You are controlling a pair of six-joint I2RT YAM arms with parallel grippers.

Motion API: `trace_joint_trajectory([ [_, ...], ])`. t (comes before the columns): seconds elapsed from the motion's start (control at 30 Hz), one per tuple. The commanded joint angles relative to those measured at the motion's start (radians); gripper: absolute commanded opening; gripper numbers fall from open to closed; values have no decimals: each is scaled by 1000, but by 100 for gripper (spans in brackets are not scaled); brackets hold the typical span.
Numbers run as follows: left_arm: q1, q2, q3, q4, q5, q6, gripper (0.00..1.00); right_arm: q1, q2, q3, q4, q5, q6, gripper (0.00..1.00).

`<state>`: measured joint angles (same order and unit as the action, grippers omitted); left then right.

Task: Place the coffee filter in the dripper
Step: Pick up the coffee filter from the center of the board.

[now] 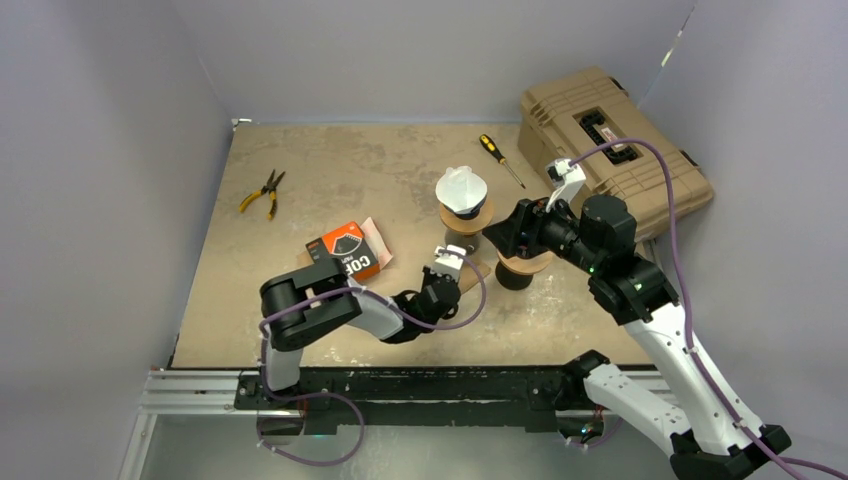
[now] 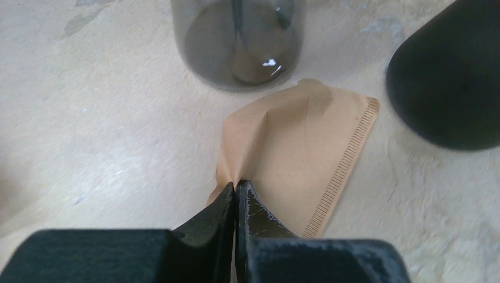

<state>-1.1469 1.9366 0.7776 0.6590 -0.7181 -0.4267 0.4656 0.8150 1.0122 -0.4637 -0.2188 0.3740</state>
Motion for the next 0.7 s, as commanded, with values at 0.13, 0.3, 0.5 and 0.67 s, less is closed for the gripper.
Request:
trace_joint_trajectory([
  [0.13,-2,-254,-169,-11,40,226,0,2,-3,36,10,-12,-6,77],
  [0.3,-1,-486,-280,3,117,390,0,2,8,25,33,-55,4,77],
  [0.5,-2,-859,-397,-30,291,637,0,1,47,10,73,-181,6,80],
  [0.67,-2,-1109,-420,-91,466,830,0,0,91,-8,136,-367,9,84],
])
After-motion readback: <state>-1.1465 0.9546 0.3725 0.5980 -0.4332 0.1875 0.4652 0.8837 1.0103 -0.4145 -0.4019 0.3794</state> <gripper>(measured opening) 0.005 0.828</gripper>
